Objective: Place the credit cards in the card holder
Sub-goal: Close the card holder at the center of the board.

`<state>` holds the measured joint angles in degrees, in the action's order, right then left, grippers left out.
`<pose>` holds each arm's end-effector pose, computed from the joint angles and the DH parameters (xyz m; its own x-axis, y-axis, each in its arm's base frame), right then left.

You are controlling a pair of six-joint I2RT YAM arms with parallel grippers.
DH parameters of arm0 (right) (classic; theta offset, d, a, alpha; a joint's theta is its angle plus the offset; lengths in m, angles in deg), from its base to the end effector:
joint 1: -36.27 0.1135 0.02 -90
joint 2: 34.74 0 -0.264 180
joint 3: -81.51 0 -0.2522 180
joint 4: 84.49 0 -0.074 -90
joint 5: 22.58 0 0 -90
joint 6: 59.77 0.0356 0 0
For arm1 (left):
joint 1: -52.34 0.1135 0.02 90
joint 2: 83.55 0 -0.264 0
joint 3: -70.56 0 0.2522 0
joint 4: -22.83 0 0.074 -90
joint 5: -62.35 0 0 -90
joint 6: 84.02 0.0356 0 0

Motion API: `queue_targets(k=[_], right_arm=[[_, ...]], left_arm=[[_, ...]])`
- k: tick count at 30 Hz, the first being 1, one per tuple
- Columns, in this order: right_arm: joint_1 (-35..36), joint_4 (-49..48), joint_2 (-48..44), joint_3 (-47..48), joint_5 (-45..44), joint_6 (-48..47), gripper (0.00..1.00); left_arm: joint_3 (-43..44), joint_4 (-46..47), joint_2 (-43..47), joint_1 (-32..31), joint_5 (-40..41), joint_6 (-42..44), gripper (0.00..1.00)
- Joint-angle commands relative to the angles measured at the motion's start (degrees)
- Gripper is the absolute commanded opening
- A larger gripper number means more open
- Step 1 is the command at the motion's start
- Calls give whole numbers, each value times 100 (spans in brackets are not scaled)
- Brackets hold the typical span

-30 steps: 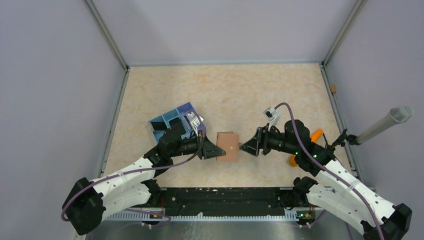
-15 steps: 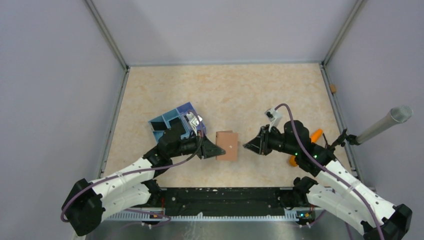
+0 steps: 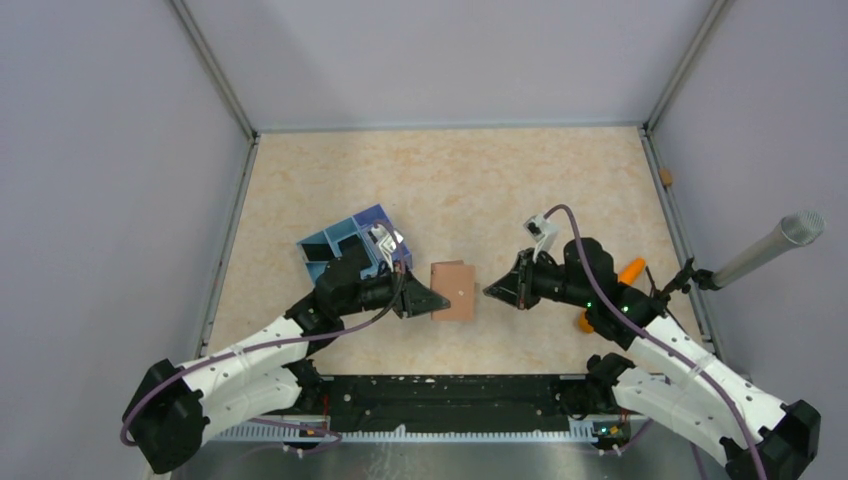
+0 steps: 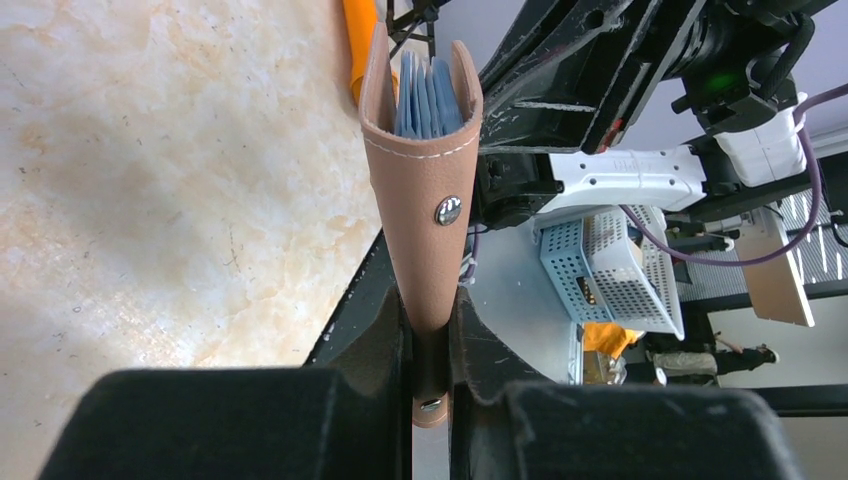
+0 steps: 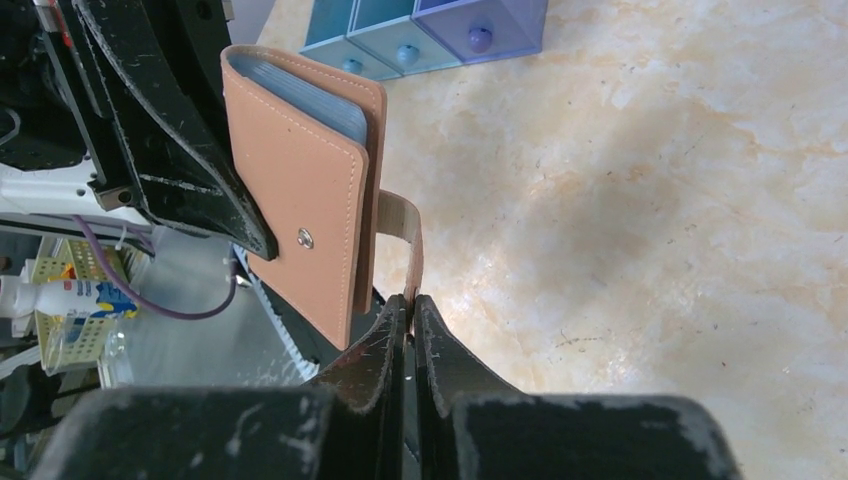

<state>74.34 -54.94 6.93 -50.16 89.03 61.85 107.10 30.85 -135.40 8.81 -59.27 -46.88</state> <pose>0.1273 0.1164 0.2766 -0.7014 0.0698 -0.7094 -0.5551 0.5709 0.6050 0.1348 -0.1538 0.2413 -0.8236 -0.1539 -0.5459 0.5084 0.2262 -0.8309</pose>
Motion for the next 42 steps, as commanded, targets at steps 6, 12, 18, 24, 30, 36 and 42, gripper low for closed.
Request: queue_targets(k=[6, 12, 18, 24, 30, 36, 42], right_arm=[[-18, -15, 61, 88, 93, -106, 0], [33, -264, 669, 7, -157, 303, 0], [433, -806, 1225, -45, -608, 582, 0], [346, -1058, 1404, -352, -907, 628, 22], [201, -1950, 1582, -651, -454, 657, 35], [41, -2328, 1648, -776, -223, 616, 36], [-7, -2573, 1734, -793, -16, 575, 29]], left_arm=[[124, -848, 276, 15, 1159, 198, 0], [270, -1162, -35, -2, 1503, 111, 0], [254, -1261, -131, -41, 1704, 87, 0], [142, -1206, 29, -42, 1579, 96, 0], [41, -895, -30, -42, 1209, -58, 0], [7, -833, 33, -40, 1124, -100, 0], [12, -868, 103, -42, 1118, -119, 0]])
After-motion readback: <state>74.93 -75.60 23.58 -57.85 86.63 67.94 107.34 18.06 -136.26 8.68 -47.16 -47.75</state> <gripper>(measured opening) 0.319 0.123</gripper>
